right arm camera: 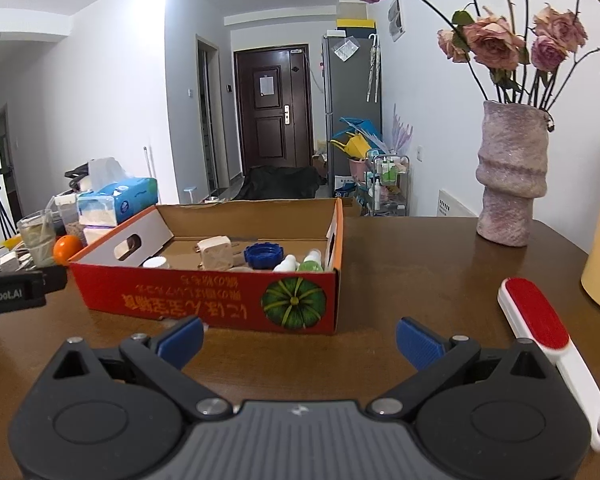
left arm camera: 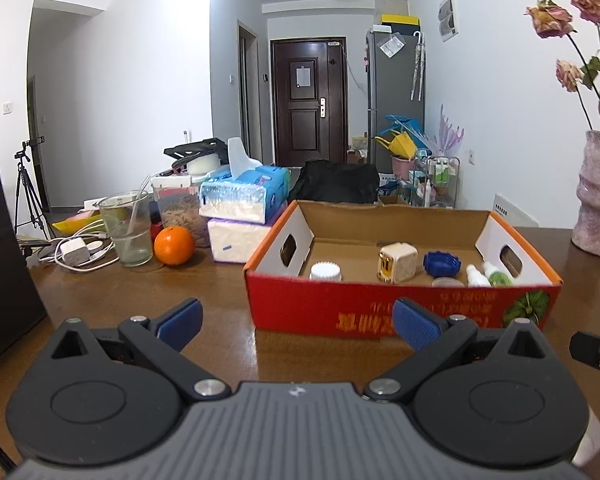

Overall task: Organize rigid objects
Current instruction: 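Withdraw both tools from the box toward the white wet-wipe pack, then grasp the white wet-wipe pack with the right gripper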

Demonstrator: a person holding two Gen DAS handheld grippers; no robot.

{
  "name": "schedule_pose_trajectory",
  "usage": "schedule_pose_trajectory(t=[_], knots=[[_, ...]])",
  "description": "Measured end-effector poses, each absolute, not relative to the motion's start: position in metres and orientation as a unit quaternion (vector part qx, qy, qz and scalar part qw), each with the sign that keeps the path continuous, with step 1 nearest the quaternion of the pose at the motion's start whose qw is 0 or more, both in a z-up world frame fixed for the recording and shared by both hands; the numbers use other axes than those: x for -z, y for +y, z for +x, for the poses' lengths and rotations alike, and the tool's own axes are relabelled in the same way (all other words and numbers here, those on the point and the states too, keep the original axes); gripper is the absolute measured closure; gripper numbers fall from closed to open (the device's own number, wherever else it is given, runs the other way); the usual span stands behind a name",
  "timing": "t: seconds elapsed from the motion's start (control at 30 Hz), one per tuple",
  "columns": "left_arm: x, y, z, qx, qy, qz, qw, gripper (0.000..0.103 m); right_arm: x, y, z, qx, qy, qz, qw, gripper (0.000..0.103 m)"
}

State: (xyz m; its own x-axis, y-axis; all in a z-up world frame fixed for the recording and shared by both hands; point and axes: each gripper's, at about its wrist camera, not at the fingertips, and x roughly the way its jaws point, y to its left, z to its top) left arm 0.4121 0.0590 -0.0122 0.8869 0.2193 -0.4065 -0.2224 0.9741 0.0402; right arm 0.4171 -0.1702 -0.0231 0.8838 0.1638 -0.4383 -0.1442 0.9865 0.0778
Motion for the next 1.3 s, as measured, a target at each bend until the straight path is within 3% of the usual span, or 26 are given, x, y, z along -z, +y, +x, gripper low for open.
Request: schedule_pose_trajectory(t=[0.73,1.3], knots=[[0.041,0.080,0.325,-0.087,0.242,-0.024,0.966,0.000,0.057,-0.148,0.332,-0.090,0.236,-0.011,0.967,0.000],[0.039,0.088,0.326,-0.084,0.248,-0.045,0.964,0.000,0.059,-0.122,0.366,-0.099,0.270,-0.043,0.957,0.000]])
